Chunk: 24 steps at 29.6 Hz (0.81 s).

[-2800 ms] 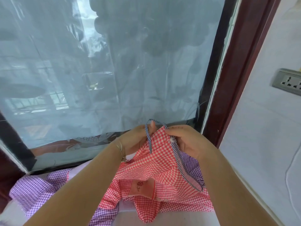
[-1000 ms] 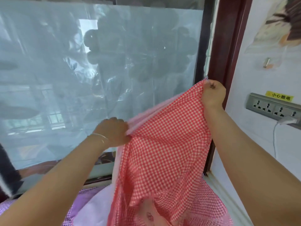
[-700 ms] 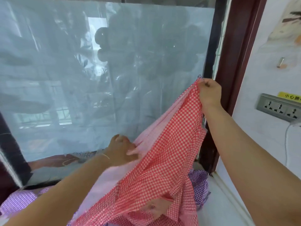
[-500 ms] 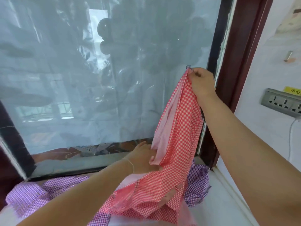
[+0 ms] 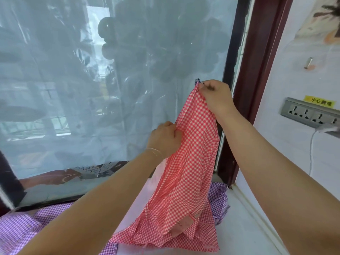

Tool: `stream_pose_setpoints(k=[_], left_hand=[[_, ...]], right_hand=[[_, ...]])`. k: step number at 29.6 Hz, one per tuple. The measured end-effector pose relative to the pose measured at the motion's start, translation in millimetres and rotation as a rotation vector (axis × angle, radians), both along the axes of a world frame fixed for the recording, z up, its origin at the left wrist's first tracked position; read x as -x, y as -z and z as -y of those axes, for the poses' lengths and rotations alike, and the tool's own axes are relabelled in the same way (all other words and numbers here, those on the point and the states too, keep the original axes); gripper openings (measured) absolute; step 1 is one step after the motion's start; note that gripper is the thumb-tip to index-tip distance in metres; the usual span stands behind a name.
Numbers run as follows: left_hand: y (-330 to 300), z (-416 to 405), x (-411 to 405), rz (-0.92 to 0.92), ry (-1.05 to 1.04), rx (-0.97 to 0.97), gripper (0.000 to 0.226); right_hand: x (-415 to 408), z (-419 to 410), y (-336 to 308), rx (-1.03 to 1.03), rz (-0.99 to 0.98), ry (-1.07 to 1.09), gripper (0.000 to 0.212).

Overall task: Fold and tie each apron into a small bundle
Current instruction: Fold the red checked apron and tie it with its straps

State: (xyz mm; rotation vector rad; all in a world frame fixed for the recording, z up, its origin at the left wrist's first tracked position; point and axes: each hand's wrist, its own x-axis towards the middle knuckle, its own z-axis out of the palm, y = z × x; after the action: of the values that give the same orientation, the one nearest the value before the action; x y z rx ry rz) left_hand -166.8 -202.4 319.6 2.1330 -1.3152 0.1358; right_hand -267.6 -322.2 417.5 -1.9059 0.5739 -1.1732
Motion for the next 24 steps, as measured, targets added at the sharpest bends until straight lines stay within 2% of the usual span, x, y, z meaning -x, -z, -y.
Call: stream_pose_setpoints(k=[2, 7, 10, 14, 17, 19, 20, 24], left_hand=[[4, 0, -4, -0.018, 0.014, -0.107, 0.033], [25, -2, -21, 0.109, -0.031, -0.387, 0.016], [36, -9, -32, 0.190, -0.040, -0.416, 0.017], [40, -30, -55, 0.262, -0.036, -0.355, 0.037], [39, -49, -73, 0.215, -0.037, -0.308, 0.069], [44, -58, -78, 0.174, -0.019, -0.323, 0.080], [47, -61, -80, 0.150, -0.005, -0.309, 0.079], [53, -73, -82, -0.214, -0.114, -0.172, 0.037]], right_hand=[[5, -1, 0, 0.020, -0.018, -0.013, 0.020], [11, -4, -4, 0.091, -0.031, -0.010, 0.019], [14, 1, -3, 0.105, 0.000, 0.031, 0.019], [24, 19, 6, 0.006, 0.080, 0.096, 0.020], [29, 32, 17, -0.120, 0.087, 0.128, 0.018], [29, 35, 21, -0.166, 0.087, 0.143, 0.018], [28, 35, 22, -0.181, 0.092, 0.148, 0.018], [28, 42, 22, -0.204, 0.146, 0.185, 0.019]])
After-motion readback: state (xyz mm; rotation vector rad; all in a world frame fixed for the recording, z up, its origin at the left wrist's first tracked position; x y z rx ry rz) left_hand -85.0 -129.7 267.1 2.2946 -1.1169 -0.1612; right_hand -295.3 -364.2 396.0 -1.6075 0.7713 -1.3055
